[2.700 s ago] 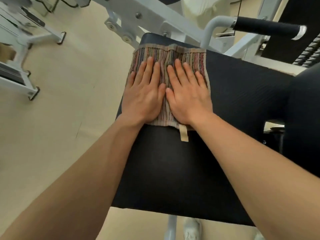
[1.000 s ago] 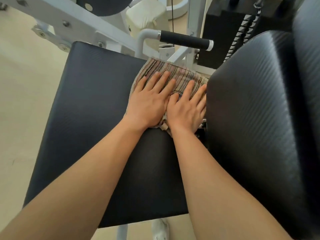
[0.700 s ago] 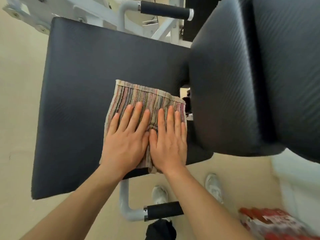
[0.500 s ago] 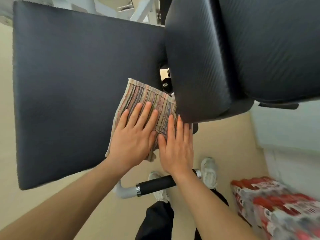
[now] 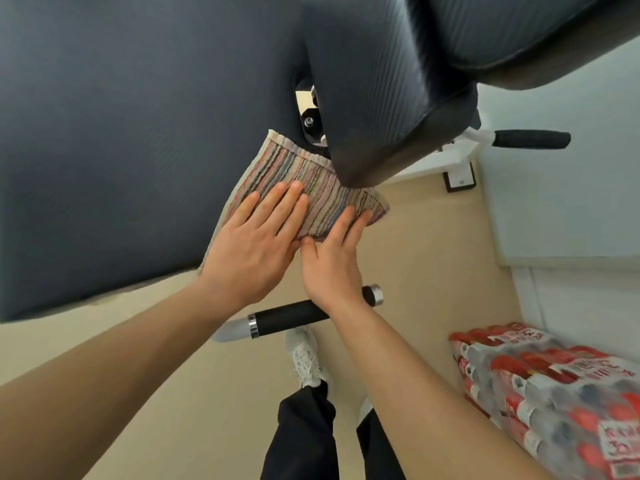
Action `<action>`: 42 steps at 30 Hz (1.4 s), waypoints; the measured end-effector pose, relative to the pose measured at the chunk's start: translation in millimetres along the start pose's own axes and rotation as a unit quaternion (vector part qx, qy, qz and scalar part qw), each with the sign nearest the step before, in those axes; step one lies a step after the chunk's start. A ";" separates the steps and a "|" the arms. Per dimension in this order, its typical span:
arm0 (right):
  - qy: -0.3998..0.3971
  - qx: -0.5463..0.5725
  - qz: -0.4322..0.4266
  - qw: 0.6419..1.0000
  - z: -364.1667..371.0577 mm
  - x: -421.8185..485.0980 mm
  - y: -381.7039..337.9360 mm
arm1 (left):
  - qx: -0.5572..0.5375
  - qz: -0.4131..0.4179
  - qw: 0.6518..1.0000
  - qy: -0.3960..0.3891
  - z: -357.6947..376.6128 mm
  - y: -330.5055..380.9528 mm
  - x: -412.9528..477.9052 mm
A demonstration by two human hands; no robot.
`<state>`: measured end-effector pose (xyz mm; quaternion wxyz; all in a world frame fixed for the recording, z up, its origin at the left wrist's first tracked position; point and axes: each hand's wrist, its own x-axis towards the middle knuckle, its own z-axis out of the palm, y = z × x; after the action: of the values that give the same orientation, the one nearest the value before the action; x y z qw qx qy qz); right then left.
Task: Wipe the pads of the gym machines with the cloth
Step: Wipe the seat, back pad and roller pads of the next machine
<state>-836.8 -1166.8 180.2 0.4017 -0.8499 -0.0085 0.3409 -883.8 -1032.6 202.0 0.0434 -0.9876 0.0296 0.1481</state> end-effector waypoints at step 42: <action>0.170 0.242 0.091 0.951 -51.0 119.4 18.5 | -0.013 0.119 0.992 0.045 -17.5 -45.2 129.9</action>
<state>-720.1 -1179.4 121.7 0.5587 -0.7693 0.2197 0.2186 -751.5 -995.2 183.9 0.0116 -0.9831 0.1474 0.1078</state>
